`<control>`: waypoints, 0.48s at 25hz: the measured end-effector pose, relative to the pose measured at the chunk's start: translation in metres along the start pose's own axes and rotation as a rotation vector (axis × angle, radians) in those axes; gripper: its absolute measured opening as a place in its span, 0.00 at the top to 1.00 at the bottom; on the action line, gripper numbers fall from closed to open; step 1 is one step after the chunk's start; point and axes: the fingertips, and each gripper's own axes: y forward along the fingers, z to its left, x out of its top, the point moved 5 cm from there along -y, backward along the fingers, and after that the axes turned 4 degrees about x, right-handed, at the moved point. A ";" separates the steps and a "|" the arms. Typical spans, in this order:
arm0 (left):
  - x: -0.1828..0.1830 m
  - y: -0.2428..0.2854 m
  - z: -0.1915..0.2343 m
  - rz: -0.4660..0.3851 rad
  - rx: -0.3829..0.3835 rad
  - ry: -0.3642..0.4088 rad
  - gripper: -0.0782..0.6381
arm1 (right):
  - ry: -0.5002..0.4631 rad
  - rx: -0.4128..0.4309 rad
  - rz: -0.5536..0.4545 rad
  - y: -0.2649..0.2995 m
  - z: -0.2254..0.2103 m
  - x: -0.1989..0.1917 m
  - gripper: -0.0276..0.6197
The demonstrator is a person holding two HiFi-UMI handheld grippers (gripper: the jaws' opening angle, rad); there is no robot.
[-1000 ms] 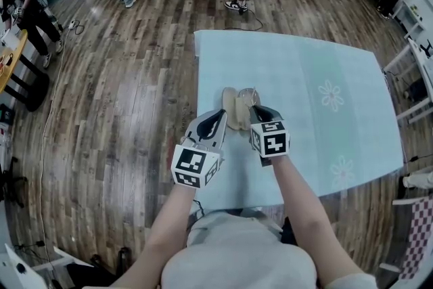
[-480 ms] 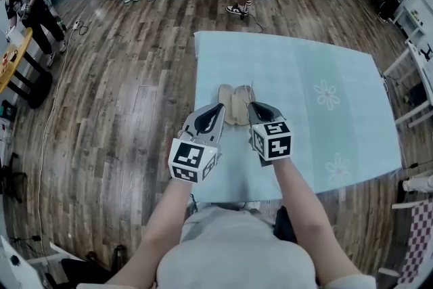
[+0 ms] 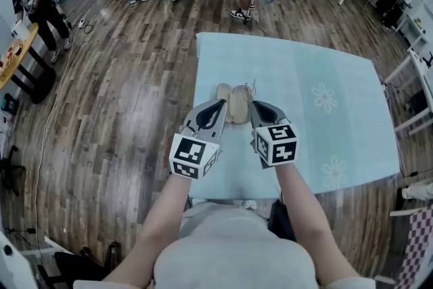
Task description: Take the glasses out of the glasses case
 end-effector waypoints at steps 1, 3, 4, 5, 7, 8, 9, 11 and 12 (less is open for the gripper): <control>0.001 0.000 -0.001 -0.006 -0.003 0.002 0.88 | -0.005 0.001 -0.008 -0.003 0.000 0.002 0.94; 0.003 -0.002 -0.004 -0.015 -0.007 0.010 0.88 | -0.016 0.002 -0.027 -0.010 0.002 0.005 0.94; 0.004 -0.003 -0.005 -0.019 -0.007 0.017 0.88 | -0.021 0.003 -0.037 -0.014 0.003 0.006 0.94; 0.005 -0.004 -0.006 -0.023 -0.007 0.024 0.88 | -0.024 0.003 -0.047 -0.017 0.004 0.008 0.94; 0.008 -0.005 -0.008 -0.032 -0.002 0.028 0.88 | -0.028 0.005 -0.064 -0.025 0.004 0.011 0.94; 0.010 -0.005 -0.009 -0.038 0.000 0.026 0.88 | -0.029 0.005 -0.069 -0.029 0.004 0.012 0.94; 0.011 -0.006 -0.010 -0.044 0.002 0.021 0.88 | -0.029 0.005 -0.073 -0.033 0.004 0.013 0.94; 0.013 -0.006 -0.012 -0.058 0.007 0.004 0.88 | -0.026 0.003 -0.083 -0.040 0.003 0.015 0.94; 0.014 -0.006 -0.013 -0.066 0.010 -0.005 0.88 | -0.026 0.002 -0.090 -0.043 0.003 0.016 0.94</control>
